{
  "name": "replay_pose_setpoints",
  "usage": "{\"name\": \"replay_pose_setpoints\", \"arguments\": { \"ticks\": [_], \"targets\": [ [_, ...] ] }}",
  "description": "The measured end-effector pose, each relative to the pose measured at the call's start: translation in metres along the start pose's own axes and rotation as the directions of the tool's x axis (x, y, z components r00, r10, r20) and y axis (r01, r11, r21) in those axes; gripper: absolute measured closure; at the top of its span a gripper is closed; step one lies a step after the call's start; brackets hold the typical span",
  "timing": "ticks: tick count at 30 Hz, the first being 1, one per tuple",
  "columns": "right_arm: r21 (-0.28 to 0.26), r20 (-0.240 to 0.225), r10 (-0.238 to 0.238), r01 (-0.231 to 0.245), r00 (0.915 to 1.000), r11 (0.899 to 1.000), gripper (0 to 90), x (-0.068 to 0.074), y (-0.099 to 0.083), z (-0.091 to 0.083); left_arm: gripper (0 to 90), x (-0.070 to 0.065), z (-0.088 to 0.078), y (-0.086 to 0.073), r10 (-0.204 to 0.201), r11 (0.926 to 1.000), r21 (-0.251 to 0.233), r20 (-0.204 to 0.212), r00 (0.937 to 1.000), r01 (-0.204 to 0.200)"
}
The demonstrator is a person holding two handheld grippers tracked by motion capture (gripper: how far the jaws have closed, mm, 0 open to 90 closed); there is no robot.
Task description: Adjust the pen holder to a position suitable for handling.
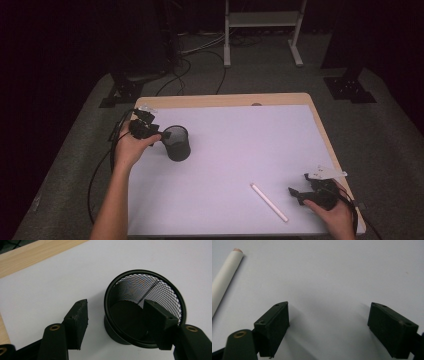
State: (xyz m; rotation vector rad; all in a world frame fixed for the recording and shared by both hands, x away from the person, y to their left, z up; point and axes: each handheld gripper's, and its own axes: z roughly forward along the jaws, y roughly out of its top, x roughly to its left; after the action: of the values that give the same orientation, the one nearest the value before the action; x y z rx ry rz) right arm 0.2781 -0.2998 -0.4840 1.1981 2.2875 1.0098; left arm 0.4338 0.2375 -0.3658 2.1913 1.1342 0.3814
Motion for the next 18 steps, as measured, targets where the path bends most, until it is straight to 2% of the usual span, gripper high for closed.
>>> {"name": "replay_pose_setpoints", "arguments": {
  "ticks": [10, 18],
  "targets": [
    [0.000, 0.000, 0.000, 0.000, 1.0000, 1.000, 16.2, 0.000, 0.000, 0.000, 47.6, 0.008, 0.016, 0.000, -0.033, 0.9992, 0.023, 0.028, 0.9991, 0.032],
    [-0.001, 0.000, 0.000, 0.000, 1.0000, 1.000, 16.2, 0.000, 0.000, 0.000, 56.4, 0.009, 0.024, 0.000, -0.041, 0.9978, 0.054, 0.026, 0.9988, 0.039]
  ]
}}
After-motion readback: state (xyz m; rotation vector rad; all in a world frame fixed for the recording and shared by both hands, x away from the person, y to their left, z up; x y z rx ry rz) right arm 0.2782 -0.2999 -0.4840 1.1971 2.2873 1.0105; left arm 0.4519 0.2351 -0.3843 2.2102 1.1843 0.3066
